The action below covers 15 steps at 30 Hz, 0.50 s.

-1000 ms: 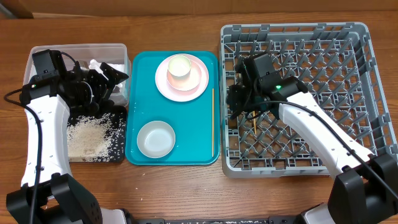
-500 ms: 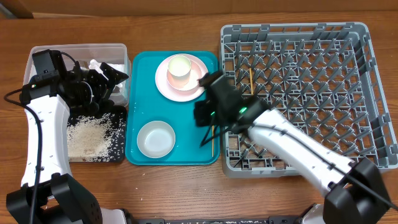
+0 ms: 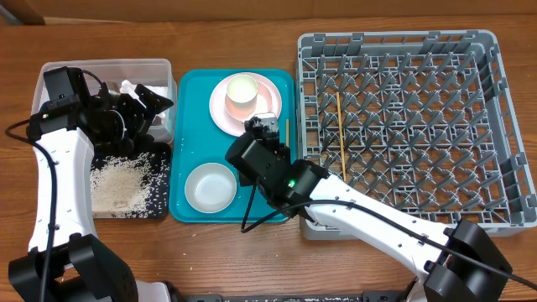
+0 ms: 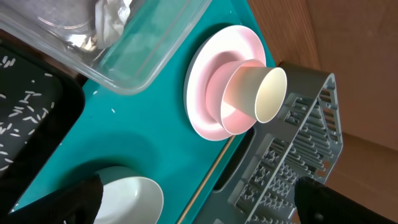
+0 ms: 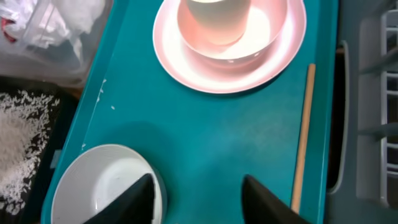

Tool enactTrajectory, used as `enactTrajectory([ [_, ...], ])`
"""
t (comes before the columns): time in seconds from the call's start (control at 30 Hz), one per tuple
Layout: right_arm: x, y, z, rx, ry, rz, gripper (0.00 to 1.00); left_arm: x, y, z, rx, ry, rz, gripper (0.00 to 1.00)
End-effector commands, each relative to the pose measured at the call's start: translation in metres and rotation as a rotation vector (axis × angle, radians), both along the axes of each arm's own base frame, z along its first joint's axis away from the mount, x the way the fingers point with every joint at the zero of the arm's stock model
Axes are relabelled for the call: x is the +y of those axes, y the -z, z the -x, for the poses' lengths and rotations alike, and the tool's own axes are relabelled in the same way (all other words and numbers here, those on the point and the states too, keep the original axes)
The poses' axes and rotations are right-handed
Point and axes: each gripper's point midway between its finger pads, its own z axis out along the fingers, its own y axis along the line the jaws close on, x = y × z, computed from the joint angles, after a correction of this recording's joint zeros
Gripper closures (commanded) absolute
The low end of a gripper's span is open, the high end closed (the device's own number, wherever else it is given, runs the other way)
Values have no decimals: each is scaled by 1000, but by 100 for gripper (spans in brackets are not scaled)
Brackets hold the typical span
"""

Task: Sort waste into correct bins and load items into the dishwasher
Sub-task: 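Move the right gripper back to the second chopstick on the teal tray, then grasp the second wooden chopstick with the right gripper and lift it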

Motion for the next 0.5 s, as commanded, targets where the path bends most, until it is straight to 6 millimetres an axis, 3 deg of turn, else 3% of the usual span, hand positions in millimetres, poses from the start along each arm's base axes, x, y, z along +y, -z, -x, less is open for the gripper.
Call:
enactTrajectory([
  [0.0,-11,6,-10,-13,46,32,58,2,-9,-3,-32,9,-19,0],
  [0.2,-20,34,-19,-11,109,108,59,2,-9,-3,-32,9,-19,0],
  [0.3,-26,53,-23,-14,132,173,48,2,-9,-3,-32,9,-19,0],
  [0.47,-33,68,-26,-14,151,226,48,2,-9,-3,-32,9,-19,0],
])
